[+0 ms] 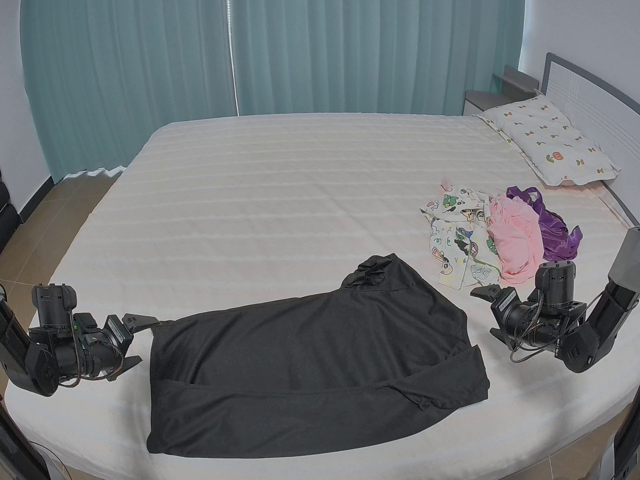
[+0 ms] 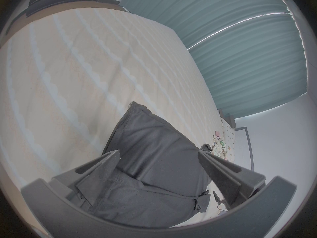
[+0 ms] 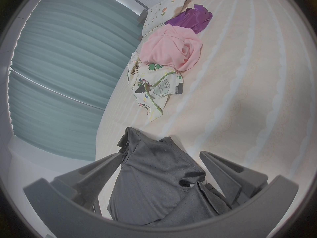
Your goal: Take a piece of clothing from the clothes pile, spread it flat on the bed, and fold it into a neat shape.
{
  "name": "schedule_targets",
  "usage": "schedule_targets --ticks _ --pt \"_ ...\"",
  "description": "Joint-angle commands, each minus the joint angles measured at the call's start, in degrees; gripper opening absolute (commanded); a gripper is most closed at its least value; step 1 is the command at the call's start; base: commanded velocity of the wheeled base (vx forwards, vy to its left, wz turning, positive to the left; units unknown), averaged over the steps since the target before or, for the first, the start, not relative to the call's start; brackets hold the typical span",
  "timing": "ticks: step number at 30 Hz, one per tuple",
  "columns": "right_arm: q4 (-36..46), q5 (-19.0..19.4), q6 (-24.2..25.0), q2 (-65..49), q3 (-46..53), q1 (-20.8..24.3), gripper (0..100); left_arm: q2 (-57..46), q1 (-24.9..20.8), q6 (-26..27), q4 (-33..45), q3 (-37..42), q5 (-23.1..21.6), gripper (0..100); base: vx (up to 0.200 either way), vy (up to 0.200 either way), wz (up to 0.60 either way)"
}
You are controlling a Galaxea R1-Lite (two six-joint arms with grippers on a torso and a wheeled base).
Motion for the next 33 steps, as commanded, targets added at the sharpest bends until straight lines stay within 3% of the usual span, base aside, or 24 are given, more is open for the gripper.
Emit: schedule_targets --ticks 1,9,15,19,26,33 --pt "0.01 0.03 -0.02 0.06 0.09 0.17 100 1.97 -0.08 -0.05 -0.01 -4.02 1.31 100 0.0 0.0 0.0" --pt "0.01 0.03 -0.02 0.06 0.18 0.26 100 11.2 -0.87 0.48 0.08 -14.04 7.64 100 0.0 0.0 0.0" --pt "0.01 0.03 -0.02 0.06 0.18 0.17 100 16.12 -2.98 0.66 0.26 -19.05 8.26 100 0.0 0.0 0.0" --pt "0.01 0.03 -0.02 0.23 0.18 0.17 100 17.27 -3.51 1.71 0.17 -19.58 8.7 100 0.0 0.0 0.0" --pt "0.01 0.03 -0.02 0.32 0.18 0.44 100 17.62 -3.86 4.7 -0.1 -20.19 16.87 100 0.0 0.0 0.0" --pt "0.01 0.03 -0.02 0.67 0.18 0.44 100 18.23 -4.74 5.49 -0.01 -19.58 16.87 100 0.0 0.0 0.0"
